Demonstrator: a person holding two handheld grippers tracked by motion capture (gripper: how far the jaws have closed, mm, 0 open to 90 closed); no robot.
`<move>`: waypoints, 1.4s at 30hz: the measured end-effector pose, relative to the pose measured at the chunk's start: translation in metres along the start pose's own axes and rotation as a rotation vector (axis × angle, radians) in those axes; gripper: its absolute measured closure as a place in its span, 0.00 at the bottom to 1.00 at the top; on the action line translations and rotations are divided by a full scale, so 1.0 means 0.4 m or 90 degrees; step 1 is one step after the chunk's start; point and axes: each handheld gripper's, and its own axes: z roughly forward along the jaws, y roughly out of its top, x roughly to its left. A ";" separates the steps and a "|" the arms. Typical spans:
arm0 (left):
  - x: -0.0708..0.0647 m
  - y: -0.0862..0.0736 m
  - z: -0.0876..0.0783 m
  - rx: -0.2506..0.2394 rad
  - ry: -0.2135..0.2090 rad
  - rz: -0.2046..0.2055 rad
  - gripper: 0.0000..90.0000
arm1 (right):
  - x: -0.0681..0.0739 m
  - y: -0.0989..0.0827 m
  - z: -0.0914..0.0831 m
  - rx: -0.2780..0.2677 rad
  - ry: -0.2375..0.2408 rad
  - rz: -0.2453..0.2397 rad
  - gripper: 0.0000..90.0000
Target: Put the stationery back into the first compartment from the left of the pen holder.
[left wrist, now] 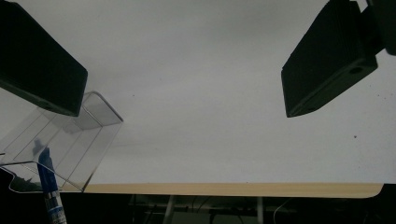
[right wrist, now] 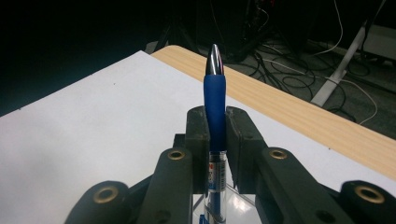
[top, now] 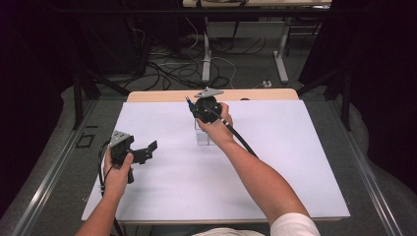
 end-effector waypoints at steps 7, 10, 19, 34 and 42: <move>0.001 0.000 0.000 0.001 0.002 0.001 0.00 | -0.012 -0.012 -0.020 0.008 0.001 0.007 0.73; 0.000 0.000 0.000 0.001 0.002 0.001 0.00 | -0.018 -0.013 -0.040 -0.009 0.006 0.009 0.63; -0.001 -0.001 0.001 0.000 0.004 0.003 0.00 | -0.040 -0.025 -0.108 -0.024 0.028 0.004 0.43; -0.004 -0.002 0.003 -0.001 0.006 0.000 0.00 | -0.078 -0.094 -0.238 0.019 0.043 0.034 0.17; -0.004 -0.002 0.003 0.002 0.007 0.005 0.00 | -0.111 -0.171 -0.301 0.014 -0.011 0.034 0.08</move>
